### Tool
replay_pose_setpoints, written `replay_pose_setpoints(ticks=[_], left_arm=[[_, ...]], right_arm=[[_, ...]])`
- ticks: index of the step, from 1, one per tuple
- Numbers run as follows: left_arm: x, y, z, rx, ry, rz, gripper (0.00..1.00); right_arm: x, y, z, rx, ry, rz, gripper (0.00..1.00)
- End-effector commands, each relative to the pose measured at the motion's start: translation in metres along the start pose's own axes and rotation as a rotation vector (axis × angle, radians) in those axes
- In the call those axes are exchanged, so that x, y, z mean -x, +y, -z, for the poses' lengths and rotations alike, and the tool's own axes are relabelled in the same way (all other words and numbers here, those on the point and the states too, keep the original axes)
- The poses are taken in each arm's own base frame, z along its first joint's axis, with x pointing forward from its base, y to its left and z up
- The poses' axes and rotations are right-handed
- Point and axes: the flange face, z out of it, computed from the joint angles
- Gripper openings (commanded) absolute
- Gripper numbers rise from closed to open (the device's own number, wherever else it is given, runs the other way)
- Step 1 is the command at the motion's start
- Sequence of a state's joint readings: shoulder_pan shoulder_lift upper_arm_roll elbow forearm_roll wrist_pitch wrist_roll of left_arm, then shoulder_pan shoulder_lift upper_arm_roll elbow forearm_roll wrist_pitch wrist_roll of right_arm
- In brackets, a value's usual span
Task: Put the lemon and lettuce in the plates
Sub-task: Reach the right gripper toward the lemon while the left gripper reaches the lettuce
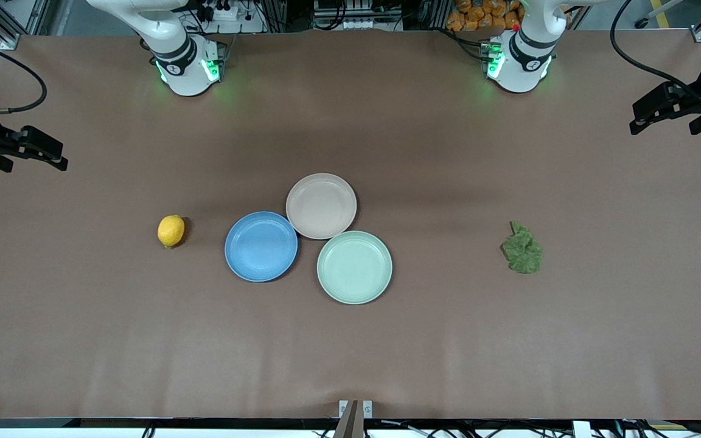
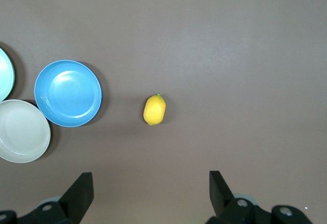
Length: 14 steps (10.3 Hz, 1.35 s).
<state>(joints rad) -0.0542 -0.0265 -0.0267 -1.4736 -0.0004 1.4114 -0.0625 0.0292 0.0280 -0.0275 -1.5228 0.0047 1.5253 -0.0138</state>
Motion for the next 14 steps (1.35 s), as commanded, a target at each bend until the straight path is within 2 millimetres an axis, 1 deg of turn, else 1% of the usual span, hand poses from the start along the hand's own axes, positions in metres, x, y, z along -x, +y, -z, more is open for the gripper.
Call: replay_pose_setpoints(ticks=[1,3,4,5,6,8,9,10,11,12,13,14], left_arm=[[0.005,0.0,0.004,-0.013,0.006,-0.032,1.0],[0.001,0.002,-0.003,-0.002,-0.007,-0.044,1.0],[-0.004,0.004,-0.013,0.014,-0.028,-0.048,1.0],[-0.011,0.018,-0.025,0.059,-0.054,-0.048,1.0],[-0.017,0.04,-0.037,0.107,-0.079,-0.049,1.0],[-0.025,0.094,-0.062,0.194,-0.145,0.09,1.0],[-0.027,0.126,-0.072,0.192,-0.15,0.134,1.0],[-0.029,0.156,-0.084,0.195,-0.163,0.178,1.0],[-0.029,0.182,-0.097,0.209,-0.179,0.192,1.0],[-0.031,0.199,-0.108,0.212,-0.176,0.201,1.0],[-0.032,0.211,-0.119,0.204,-0.18,0.215,1.0],[-0.036,0.212,-0.129,0.192,-0.192,0.216,1.0]], right_arm=[[0.004,0.002,-0.001,-0.017,-0.006,0.005,1.0],[0.004,0.002,0.0,-0.017,-0.003,0.004,1.0],[0.004,0.003,-0.001,-0.016,-0.002,0.002,1.0],[0.002,0.004,-0.004,-0.016,-0.006,-0.004,1.0],[-0.007,0.002,-0.018,-0.017,-0.025,-0.002,1.0],[-0.034,0.0,-0.068,-0.016,-0.084,0.0,1.0],[-0.045,0.001,-0.098,-0.016,-0.115,-0.004,1.0],[-0.053,0.0,-0.132,-0.013,-0.128,-0.028,1.0],[-0.054,-0.006,-0.158,-0.009,-0.13,-0.074,1.0],[-0.051,-0.021,-0.186,-0.003,-0.125,-0.098,1.0],[-0.049,-0.025,-0.218,0.001,-0.13,-0.129,1.0],[-0.047,-0.025,-0.257,0.004,-0.134,-0.161,1.0]])
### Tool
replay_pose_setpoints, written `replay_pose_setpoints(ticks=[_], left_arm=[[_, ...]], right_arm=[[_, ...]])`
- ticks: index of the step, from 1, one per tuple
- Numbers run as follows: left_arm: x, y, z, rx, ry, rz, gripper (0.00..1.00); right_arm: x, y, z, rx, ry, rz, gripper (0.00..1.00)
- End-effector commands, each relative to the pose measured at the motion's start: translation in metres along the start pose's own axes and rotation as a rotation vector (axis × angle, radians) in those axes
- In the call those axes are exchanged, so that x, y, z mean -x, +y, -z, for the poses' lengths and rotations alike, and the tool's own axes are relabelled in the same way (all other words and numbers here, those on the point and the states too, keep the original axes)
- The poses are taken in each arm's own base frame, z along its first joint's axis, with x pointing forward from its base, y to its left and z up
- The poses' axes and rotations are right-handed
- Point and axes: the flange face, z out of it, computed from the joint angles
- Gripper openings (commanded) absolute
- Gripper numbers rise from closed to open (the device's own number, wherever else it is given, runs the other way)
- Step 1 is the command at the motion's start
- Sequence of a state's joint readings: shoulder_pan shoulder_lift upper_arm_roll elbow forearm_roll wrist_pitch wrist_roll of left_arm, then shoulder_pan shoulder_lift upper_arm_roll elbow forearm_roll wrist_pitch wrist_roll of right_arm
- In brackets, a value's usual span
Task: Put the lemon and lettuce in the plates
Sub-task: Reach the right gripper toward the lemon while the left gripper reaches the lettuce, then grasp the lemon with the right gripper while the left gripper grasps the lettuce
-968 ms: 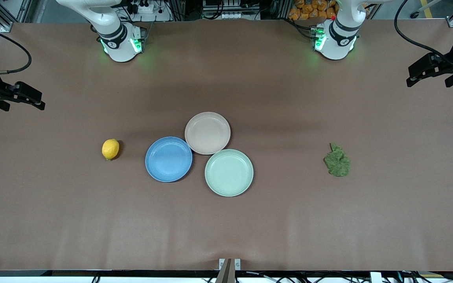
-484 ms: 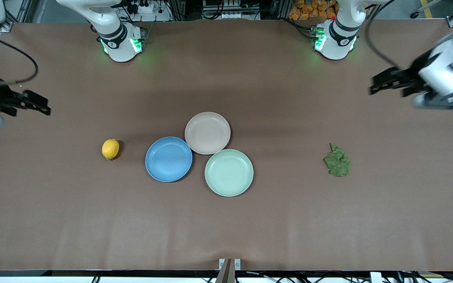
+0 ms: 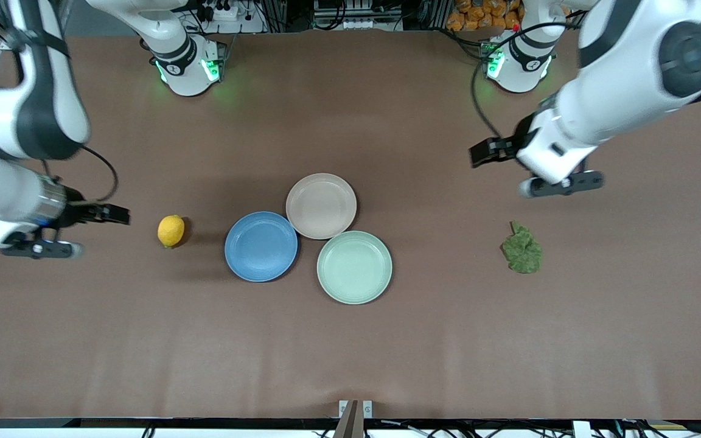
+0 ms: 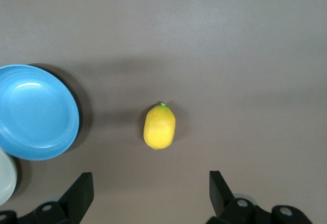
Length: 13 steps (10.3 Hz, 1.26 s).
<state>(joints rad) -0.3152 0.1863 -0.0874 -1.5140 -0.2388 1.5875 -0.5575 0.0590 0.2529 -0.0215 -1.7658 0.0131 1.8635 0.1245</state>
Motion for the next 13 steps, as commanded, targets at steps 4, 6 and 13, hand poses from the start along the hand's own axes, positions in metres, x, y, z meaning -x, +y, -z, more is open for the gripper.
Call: replay_pose_setpoints(ticks=[4,6,13], left_arm=[[-0.036,-0.058,-0.017,-0.089,0.006,-0.097,1.0],[-0.07,-0.115,-0.03,-0.15,0.02,-0.268,1.0],[-0.119,-0.172,-0.194,-0.272,0.073,-0.334,1.0]], right_arm=[[-0.007,0.006,-0.14,-0.007,-0.083,-0.137,1.0],[-0.014,0.021,-0.164,-0.051,-0.099,-0.13,1.0],[-0.013,0.008,-0.21,-0.045,-0.16,-0.104,0.81]])
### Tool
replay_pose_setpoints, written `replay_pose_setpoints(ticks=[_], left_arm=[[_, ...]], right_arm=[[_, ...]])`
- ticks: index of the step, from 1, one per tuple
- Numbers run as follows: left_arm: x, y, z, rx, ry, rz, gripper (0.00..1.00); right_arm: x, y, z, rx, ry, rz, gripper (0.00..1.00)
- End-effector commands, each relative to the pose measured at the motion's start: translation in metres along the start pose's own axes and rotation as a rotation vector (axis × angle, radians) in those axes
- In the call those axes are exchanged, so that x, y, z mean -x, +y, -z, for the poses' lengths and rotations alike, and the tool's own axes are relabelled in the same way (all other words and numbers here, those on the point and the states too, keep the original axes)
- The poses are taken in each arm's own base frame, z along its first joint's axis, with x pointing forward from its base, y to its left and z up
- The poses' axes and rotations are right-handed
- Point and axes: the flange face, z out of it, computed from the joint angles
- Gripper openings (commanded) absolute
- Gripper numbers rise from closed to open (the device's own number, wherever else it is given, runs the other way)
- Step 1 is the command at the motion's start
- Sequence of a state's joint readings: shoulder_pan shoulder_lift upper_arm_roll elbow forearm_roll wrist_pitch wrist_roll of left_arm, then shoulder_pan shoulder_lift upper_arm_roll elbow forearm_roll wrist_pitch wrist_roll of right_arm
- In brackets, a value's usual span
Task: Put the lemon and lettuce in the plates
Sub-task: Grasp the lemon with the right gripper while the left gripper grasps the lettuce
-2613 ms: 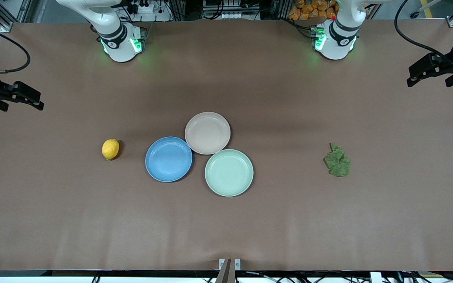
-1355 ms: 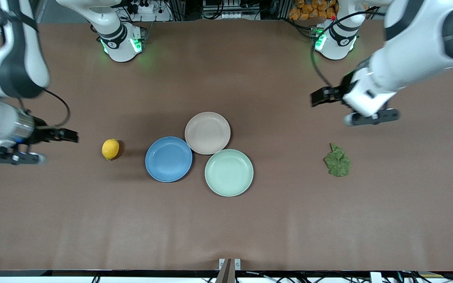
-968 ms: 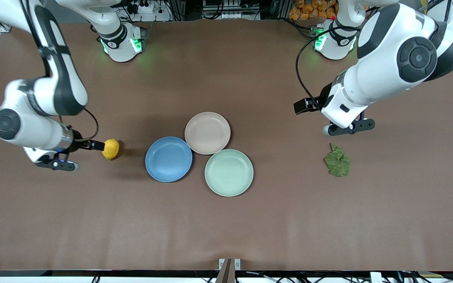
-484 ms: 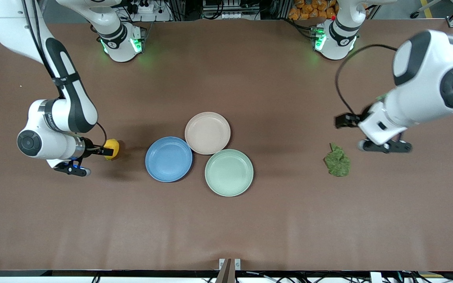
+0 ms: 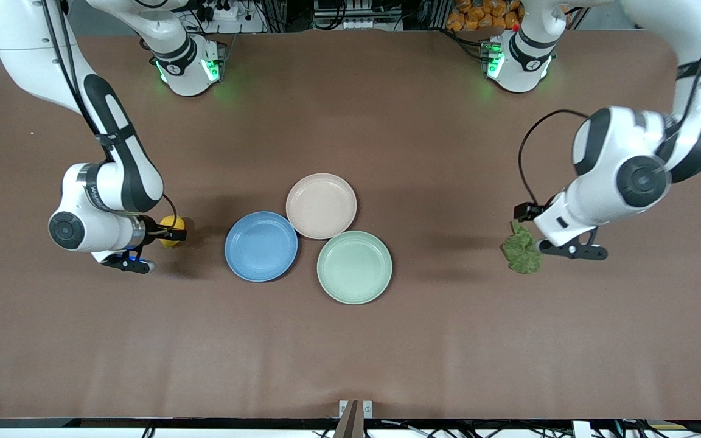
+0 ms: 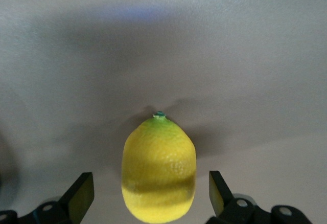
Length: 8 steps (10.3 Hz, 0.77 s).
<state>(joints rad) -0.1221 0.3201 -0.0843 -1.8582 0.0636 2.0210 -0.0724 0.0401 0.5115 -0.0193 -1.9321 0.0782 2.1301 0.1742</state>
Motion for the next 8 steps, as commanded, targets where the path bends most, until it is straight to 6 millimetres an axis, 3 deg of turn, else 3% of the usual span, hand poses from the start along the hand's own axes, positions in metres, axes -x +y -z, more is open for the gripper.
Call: replay_pose_setpoints(ticks=[1,3,4,7,8], left_arm=[[-0.003,-0.016,-0.048,-0.017,0.025,-0.009,1.0],[-0.008,-0.025,-0.078,-0.008,0.006,0.004,1.0],[-0.009,-0.028,-0.089,-0.005,-0.01,0.009,1.0],[-0.015,-0.032,-0.125,0.006,-0.016,0.015,1.0],[-0.018,-0.036,-0.132,0.009,-0.012,0.021,1.0]], right_arm=[[-0.003,-0.001,0.0,-0.019,0.002,0.007,0.59],[-0.003,-0.002,0.008,-0.021,0.005,0.017,0.13],[-0.001,-0.012,0.02,-0.024,-0.005,0.038,0.02],[-0.007,-0.029,0.075,-0.026,-0.041,0.065,0.0],[-0.002,-0.053,0.09,-0.034,-0.045,0.094,0.0]])
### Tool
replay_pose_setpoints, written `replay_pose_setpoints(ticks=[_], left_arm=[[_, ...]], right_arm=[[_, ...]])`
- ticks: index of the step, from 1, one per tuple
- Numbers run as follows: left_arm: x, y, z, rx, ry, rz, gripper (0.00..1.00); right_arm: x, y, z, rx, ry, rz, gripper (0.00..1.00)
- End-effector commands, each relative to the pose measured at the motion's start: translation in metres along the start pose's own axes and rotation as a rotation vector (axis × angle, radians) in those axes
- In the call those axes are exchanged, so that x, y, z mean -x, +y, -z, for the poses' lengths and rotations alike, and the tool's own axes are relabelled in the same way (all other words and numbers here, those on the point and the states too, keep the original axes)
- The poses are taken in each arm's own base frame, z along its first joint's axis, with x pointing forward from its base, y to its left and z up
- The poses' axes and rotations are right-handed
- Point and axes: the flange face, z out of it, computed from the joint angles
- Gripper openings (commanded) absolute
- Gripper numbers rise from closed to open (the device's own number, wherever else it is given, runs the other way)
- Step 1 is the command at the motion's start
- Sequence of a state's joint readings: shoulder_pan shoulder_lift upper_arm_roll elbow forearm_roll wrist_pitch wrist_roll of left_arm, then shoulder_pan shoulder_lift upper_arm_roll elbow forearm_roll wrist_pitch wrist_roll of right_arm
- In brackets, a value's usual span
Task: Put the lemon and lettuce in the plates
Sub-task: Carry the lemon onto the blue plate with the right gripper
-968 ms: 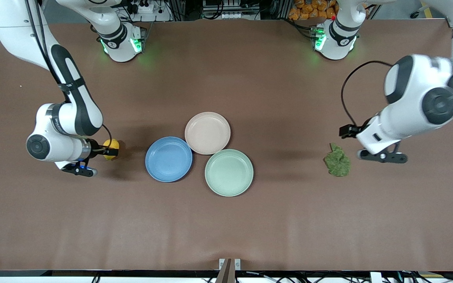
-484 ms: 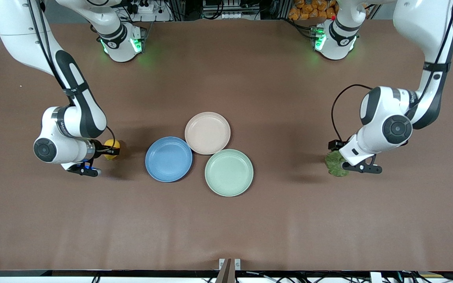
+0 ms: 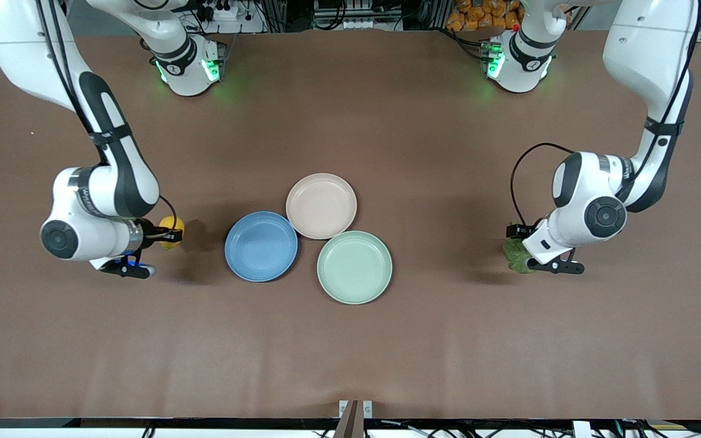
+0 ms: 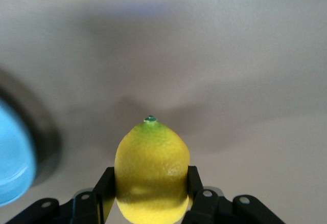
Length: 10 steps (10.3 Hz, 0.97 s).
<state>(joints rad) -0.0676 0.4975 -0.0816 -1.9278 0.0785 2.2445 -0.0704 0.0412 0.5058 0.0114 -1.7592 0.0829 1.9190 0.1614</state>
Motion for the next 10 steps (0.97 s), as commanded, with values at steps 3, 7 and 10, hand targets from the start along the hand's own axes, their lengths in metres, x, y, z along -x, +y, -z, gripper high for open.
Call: replay_pose_setpoints(ticks=[3,7,10], left_arm=[[-0.01,-0.008,-0.03,-0.001,0.031,-0.015,0.6],[-0.011,-0.008,-0.031,-0.001,0.03,-0.012,0.0],[-0.011,-0.006,0.002,-0.004,0.07,-0.003,0.0]], right_arm=[[0.017,-0.102,0.041,-0.071,0.015,0.12,0.0],[0.024,-0.182,0.011,-0.133,0.082,0.115,0.0],[0.015,-0.198,-0.03,-0.128,0.081,0.112,0.0]])
